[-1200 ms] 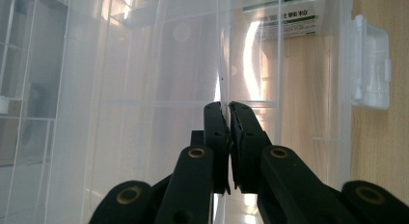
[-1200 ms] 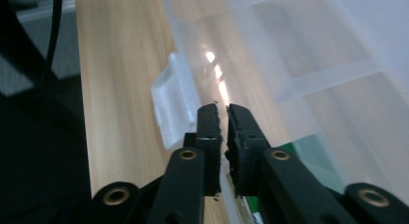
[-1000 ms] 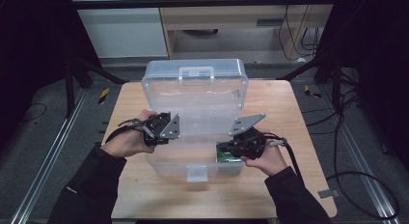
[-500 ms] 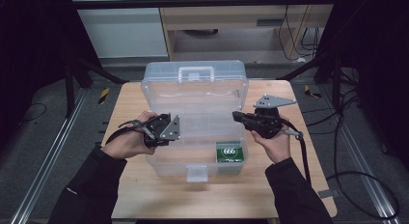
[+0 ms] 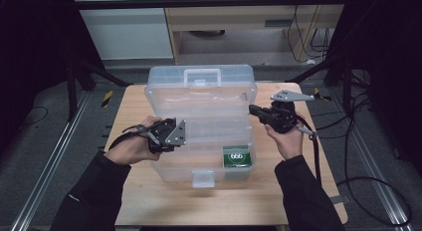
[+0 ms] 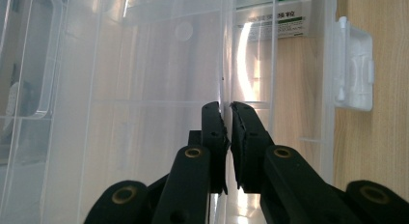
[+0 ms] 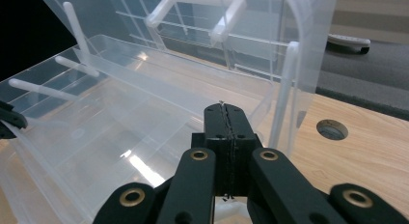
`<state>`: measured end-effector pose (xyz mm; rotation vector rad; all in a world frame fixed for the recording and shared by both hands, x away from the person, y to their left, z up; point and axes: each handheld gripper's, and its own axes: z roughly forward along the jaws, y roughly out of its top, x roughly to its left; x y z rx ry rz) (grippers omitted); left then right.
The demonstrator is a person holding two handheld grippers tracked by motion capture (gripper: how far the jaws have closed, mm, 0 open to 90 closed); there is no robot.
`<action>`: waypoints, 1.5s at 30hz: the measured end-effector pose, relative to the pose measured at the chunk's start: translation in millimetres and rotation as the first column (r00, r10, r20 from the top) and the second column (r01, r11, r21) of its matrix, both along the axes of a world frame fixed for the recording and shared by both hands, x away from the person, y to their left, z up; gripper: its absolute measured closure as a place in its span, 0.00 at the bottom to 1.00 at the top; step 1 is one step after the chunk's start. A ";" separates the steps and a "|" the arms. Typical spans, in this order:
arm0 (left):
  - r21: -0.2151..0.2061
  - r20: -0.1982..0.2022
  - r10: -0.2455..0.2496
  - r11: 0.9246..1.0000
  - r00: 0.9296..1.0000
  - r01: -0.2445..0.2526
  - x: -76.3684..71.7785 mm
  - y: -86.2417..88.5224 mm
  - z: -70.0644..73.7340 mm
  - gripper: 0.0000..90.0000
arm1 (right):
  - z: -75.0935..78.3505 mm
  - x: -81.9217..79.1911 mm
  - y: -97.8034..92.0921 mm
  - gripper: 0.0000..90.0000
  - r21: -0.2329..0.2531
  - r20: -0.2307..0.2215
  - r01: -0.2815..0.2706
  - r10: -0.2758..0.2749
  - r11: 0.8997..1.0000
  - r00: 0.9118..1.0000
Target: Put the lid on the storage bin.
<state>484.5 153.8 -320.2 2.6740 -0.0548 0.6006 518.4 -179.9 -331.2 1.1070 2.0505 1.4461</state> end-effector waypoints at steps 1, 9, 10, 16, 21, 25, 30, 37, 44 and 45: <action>0.004 0.001 -0.004 1.000 1.000 0.004 0.1 -0.3 0.1 0.93 | -0.3 0.6 -0.5 1.00 0.002 -0.001 0.005 -0.005 1.000 1.000; 0.013 -0.013 -0.012 1.000 1.000 0.013 -1.4 -0.9 -1.9 0.92 | -0.8 2.8 -1.0 1.00 0.005 -0.003 0.013 -0.013 1.000 1.000; 0.009 -0.017 -0.012 1.000 1.000 0.012 -1.8 -0.6 -2.5 0.92 | -0.6 2.9 -1.6 1.00 0.008 -0.001 0.016 -0.016 1.000 1.000; 0.025 -0.027 -0.018 1.000 0.999 0.019 -3.9 -3.1 -4.8 0.91 | -0.1 3.0 -2.8 1.00 0.021 -0.012 0.007 -0.007 1.000 1.000; -0.001 -0.034 -0.013 1.000 0.999 0.013 -3.3 -2.8 -6.1 0.86 | -1.1 2.7 -1.6 1.00 0.019 -0.014 0.002 -0.002 1.000 1.000; -0.042 -0.057 -0.034 0.999 0.998 0.032 -2.2 -4.8 -7.2 0.82 | -0.7 1.9 -1.4 1.00 0.019 -0.015 -0.001 0.001 1.000 1.000; -0.123 -0.092 -0.057 0.991 0.994 0.045 -1.8 -7.2 -10.5 0.74 | -0.3 1.4 -1.7 1.00 0.017 -0.014 -0.004 0.004 1.000 1.000; -0.300 -0.150 -0.082 0.953 0.985 0.033 0.3 -2.7 -11.8 0.67 | 0.2 0.8 -1.5 1.00 0.022 -0.016 -0.010 0.010 1.000 1.000; -0.439 -0.185 -0.081 0.898 0.979 -0.009 -1.3 -0.6 -12.4 0.62 | 0.3 0.3 -1.2 1.00 0.020 -0.018 -0.011 0.011 1.000 1.000; -0.458 -0.192 -0.075 0.889 0.979 -0.021 -1.6 0.1 -12.6 0.62 | 0.4 0.2 -1.2 1.00 0.020 -0.019 -0.011 0.012 1.000 1.000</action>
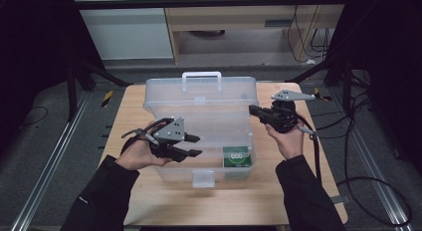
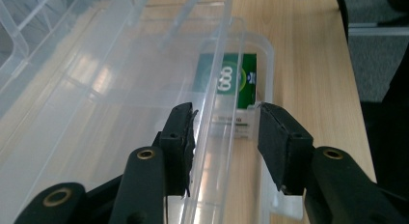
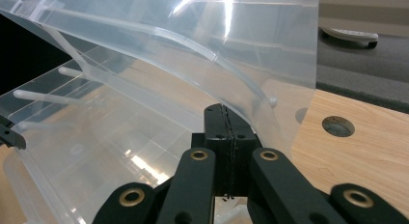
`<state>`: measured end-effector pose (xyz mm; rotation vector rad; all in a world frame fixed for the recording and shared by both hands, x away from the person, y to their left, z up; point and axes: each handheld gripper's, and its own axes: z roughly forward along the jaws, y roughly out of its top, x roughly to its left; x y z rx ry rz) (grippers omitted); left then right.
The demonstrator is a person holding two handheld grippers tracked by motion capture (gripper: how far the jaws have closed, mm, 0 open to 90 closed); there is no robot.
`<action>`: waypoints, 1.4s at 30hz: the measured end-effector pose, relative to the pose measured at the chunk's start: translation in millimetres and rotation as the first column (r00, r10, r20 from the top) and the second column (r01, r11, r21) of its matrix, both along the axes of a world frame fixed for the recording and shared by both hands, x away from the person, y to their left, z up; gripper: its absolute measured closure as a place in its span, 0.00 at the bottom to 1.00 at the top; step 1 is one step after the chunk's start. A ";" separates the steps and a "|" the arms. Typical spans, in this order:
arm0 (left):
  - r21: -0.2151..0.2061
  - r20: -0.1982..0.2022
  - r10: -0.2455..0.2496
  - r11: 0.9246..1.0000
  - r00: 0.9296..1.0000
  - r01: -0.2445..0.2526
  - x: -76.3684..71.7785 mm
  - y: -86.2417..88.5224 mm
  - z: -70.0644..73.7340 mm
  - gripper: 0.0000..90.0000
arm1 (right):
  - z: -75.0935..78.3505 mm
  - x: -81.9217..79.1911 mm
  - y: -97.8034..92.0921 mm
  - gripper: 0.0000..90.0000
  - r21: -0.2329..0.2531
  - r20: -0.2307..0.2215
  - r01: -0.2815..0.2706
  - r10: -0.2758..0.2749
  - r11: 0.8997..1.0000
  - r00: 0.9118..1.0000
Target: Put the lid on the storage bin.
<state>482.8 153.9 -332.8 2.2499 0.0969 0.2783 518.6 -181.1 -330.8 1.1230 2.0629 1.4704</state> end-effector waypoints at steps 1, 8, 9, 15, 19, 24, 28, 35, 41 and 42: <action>-0.022 -0.004 0.012 1.000 1.000 -0.012 -0.2 1.0 -0.4 0.61 | 0.1 -0.3 0.1 1.00 0.001 0.000 0.001 -0.001 1.000 1.000; -0.127 -0.052 0.110 0.985 0.993 -0.115 -1.3 10.6 -3.7 0.61 | 0.6 -2.1 0.0 1.00 -0.001 0.003 -0.005 0.005 1.000 1.000; -0.144 -0.058 0.126 0.981 0.990 -0.133 -1.6 12.5 -3.8 0.61 | 0.6 -2.3 0.0 1.00 -0.001 0.003 -0.005 0.005 1.000 1.000; -0.201 -0.078 0.206 0.955 0.975 -0.218 -5.0 21.3 -5.1 0.64 | 0.5 -4.2 0.3 1.00 -0.004 0.008 -0.012 0.012 1.000 1.000; -0.248 -0.073 0.264 0.929 0.962 -0.274 -9.0 30.6 -6.6 0.67 | 0.5 -5.3 0.3 1.00 -0.012 0.001 -0.020 0.020 1.000 1.000; -0.273 -0.076 0.344 0.895 0.936 -0.351 -12.1 44.4 -9.5 0.73 | 0.2 -7.0 0.1 1.00 -0.019 -0.005 -0.026 0.025 0.999 1.000; -0.285 -0.075 0.396 0.871 0.915 -0.400 -13.9 56.2 -13.0 0.77 | 0.2 -8.9 0.6 1.00 -0.033 -0.005 -0.026 0.026 0.999 1.000; -0.304 -0.103 0.491 0.813 0.865 -0.497 -15.7 78.9 -16.5 0.89 | -0.9 -12.3 2.3 1.00 -0.052 -0.012 -0.038 0.038 0.998 0.999; -0.323 -0.116 0.538 0.774 0.835 -0.544 -16.2 95.3 -18.0 0.96 | -1.4 -14.4 4.1 1.00 -0.065 -0.014 -0.046 0.045 0.997 0.999; -0.322 -0.115 0.551 0.766 0.826 -0.556 -16.1 98.1 -17.7 0.97 | -1.5 -14.8 4.1 1.00 -0.067 -0.013 -0.047 0.046 0.997 0.999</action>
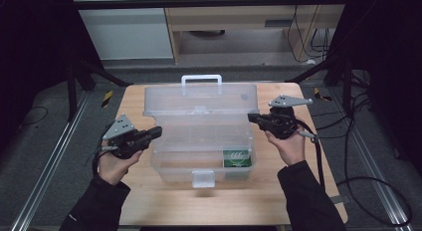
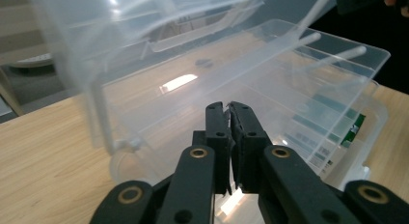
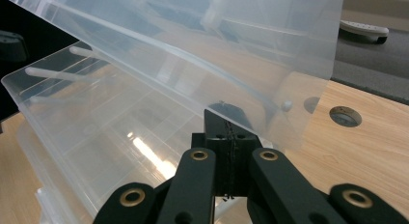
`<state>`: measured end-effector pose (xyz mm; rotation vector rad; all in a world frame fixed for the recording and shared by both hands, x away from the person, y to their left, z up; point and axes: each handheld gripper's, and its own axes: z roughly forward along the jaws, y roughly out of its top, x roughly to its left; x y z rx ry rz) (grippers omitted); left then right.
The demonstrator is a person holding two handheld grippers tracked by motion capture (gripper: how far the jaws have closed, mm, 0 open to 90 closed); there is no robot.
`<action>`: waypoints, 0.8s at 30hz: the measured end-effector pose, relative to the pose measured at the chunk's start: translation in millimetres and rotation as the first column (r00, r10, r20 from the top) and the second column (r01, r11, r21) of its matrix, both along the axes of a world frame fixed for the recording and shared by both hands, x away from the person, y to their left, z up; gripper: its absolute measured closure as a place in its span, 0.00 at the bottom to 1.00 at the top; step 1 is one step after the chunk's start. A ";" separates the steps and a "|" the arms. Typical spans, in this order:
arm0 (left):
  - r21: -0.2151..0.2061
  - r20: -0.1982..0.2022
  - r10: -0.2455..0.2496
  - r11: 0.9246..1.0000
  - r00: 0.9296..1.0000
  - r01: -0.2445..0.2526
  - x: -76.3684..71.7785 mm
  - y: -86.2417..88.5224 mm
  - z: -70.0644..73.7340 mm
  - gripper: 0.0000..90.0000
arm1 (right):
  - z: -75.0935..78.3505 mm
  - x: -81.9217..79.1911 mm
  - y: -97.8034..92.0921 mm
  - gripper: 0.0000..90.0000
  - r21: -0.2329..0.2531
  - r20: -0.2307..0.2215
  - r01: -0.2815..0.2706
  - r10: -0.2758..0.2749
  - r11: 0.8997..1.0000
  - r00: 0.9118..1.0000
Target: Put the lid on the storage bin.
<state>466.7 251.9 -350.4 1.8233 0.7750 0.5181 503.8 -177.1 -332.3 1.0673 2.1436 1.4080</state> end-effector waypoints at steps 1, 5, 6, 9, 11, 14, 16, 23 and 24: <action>0.002 0.002 0.014 1.000 1.000 -0.014 0.3 2.7 0.4 0.98 | -0.1 -0.5 0.2 1.00 -0.002 -0.001 -0.001 0.001 1.000 1.000; -0.017 0.001 0.049 0.999 0.999 -0.049 1.3 11.6 0.9 0.99 | -1.7 -2.4 -0.5 1.00 -0.004 0.000 -0.006 0.006 1.000 1.000; -0.020 -0.011 0.060 0.998 0.998 -0.060 1.0 13.4 0.8 0.99 | -2.5 -2.8 -0.9 1.00 0.002 -0.001 -0.008 0.008 1.000 1.000; -0.021 -0.003 0.064 0.998 0.998 -0.064 2.0 15.5 0.3 0.99 | -4.0 -4.8 -0.9 1.00 -0.001 -0.003 -0.010 0.010 1.000 1.000; -0.021 0.002 0.066 0.998 0.998 -0.066 2.0 16.4 0.2 0.99 | -4.5 -6.2 -0.8 1.00 -0.009 -0.002 -0.010 0.010 1.000 1.000; -0.019 0.006 0.071 0.997 0.997 -0.070 2.0 16.6 -0.3 0.99 | -5.3 -8.3 -1.5 1.00 -0.012 -0.001 -0.013 0.013 1.000 1.000; -0.012 0.011 0.078 0.997 0.997 -0.078 1.7 16.1 -1.3 0.99 | -5.8 -10.1 -2.2 1.00 -0.013 -0.001 -0.015 0.015 1.000 1.000; 0.014 0.027 0.094 0.995 0.995 -0.094 -0.9 16.7 -2.9 0.99 | -8.4 -18.9 -4.4 1.00 -0.043 -0.003 -0.022 0.022 0.999 1.000; 0.017 0.025 0.094 0.995 0.995 -0.094 -1.1 17.2 -3.2 0.99 | -8.9 -20.1 -4.0 1.00 -0.054 -0.004 -0.022 0.022 0.998 1.000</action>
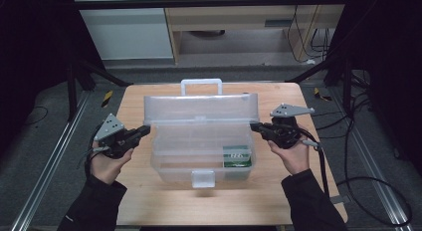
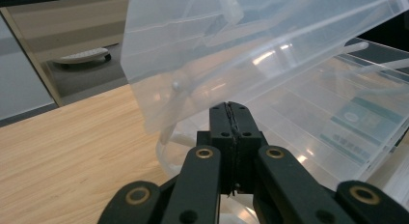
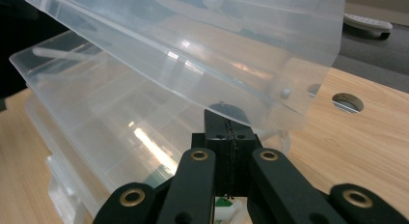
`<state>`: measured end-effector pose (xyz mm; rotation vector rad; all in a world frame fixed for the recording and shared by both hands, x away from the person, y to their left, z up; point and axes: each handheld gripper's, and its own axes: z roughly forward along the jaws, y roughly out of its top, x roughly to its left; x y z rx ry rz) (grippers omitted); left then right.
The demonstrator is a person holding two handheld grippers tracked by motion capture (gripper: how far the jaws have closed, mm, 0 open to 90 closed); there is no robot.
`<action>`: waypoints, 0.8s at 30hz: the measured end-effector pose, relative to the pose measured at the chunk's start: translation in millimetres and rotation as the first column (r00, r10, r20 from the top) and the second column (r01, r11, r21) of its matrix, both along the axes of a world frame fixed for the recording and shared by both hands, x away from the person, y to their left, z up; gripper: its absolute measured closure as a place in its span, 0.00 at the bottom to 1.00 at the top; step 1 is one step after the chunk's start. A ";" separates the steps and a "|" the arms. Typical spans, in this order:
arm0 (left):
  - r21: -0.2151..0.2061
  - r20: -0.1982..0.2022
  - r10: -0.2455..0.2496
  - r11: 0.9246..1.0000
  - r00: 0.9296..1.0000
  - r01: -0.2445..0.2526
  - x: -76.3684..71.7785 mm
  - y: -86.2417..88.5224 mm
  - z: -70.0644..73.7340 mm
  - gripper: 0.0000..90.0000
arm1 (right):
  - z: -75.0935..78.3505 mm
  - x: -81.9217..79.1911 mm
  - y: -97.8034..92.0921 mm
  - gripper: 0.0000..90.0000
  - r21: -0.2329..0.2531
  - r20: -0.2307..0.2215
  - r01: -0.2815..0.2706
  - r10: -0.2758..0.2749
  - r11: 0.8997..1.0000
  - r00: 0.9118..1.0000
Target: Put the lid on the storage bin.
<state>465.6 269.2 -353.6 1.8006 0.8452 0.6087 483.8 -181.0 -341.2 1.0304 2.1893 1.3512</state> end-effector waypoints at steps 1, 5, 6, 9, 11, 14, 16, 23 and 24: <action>0.002 -0.004 -0.002 1.000 1.000 0.002 -0.5 0.5 -0.7 0.99 | -0.4 -1.3 0.5 1.00 -0.009 -0.003 -0.001 0.001 1.000 1.000; 0.014 -0.014 -0.014 1.000 1.000 0.015 -2.4 0.9 -4.1 0.99 | -2.4 -6.1 -0.7 1.00 -0.020 -0.004 -0.005 0.005 1.000 1.000; 0.017 -0.016 -0.019 1.000 1.000 0.019 -3.2 0.9 -4.9 0.99 | -3.6 -7.3 -1.4 1.00 -0.025 -0.004 -0.004 0.004 1.000 1.000; 0.036 -0.026 -0.031 0.999 0.999 0.032 -6.4 1.0 -8.1 0.99 | -7.2 -13.1 -1.7 1.00 -0.050 -0.011 -0.005 0.004 0.999 1.000; 0.051 -0.029 -0.038 0.998 0.999 0.039 -9.0 0.8 -11.3 0.99 | -9.5 -16.3 -1.9 1.00 -0.061 -0.014 -0.002 0.001 0.998 1.000; 0.079 -0.033 -0.039 0.996 0.999 0.041 -12.0 1.4 -15.4 0.99 | -13.2 -20.7 -1.2 1.00 -0.086 -0.021 -0.003 0.001 0.996 1.000; 0.088 -0.040 -0.037 0.995 0.998 0.041 -13.5 2.9 -18.5 0.99 | -15.9 -23.4 -0.8 1.00 -0.105 -0.019 -0.002 0.000 0.994 1.000; 0.095 -0.074 -0.051 0.994 0.996 0.058 -16.2 4.7 -27.7 0.99 | -23.0 -31.0 -3.2 1.00 -0.138 -0.033 0.000 -0.005 0.990 0.999; 0.097 -0.077 -0.050 0.994 0.996 0.057 -16.3 4.4 -28.9 0.99 | -24.1 -31.8 -3.6 1.00 -0.140 -0.035 0.000 -0.004 0.990 0.999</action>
